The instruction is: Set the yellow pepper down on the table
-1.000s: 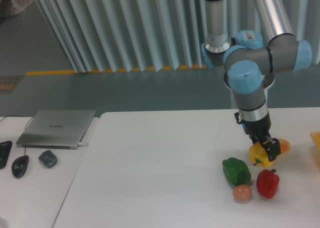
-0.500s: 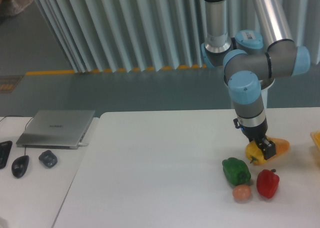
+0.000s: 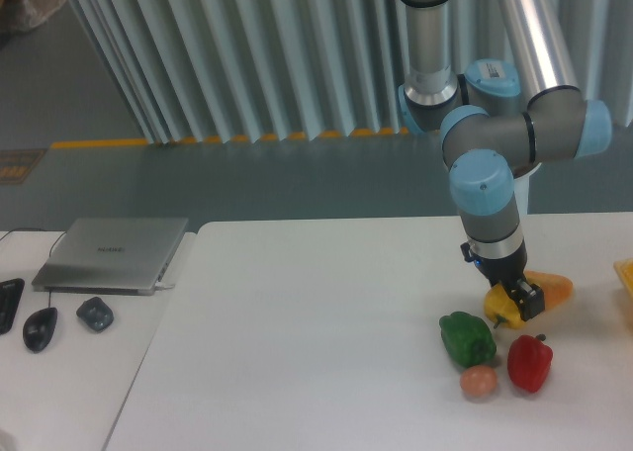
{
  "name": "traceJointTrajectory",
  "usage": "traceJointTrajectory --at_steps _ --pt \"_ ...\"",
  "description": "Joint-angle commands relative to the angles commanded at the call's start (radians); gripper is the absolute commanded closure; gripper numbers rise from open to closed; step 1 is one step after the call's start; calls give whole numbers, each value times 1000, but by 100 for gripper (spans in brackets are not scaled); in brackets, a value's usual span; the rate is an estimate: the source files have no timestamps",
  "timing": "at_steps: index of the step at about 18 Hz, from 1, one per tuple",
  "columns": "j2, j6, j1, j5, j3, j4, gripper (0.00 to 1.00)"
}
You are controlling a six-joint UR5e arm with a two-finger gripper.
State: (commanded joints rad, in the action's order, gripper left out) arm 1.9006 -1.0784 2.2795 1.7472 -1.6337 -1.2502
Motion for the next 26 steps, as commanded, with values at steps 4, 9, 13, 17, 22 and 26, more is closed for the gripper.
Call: traceJointTrajectory --at_steps 4,9,13,17,22,26 --pt "5 -3 -2 0 2 2 0" --pt "-6 -9 1 -5 52 -2 0" --pt "-8 -15 0 8 109 5 0" --pt "-14 -21 8 3 123 5 0" --pt "-40 -21 21 -5 123 6 0" --pt "-55 -23 41 -15 117 6 0"
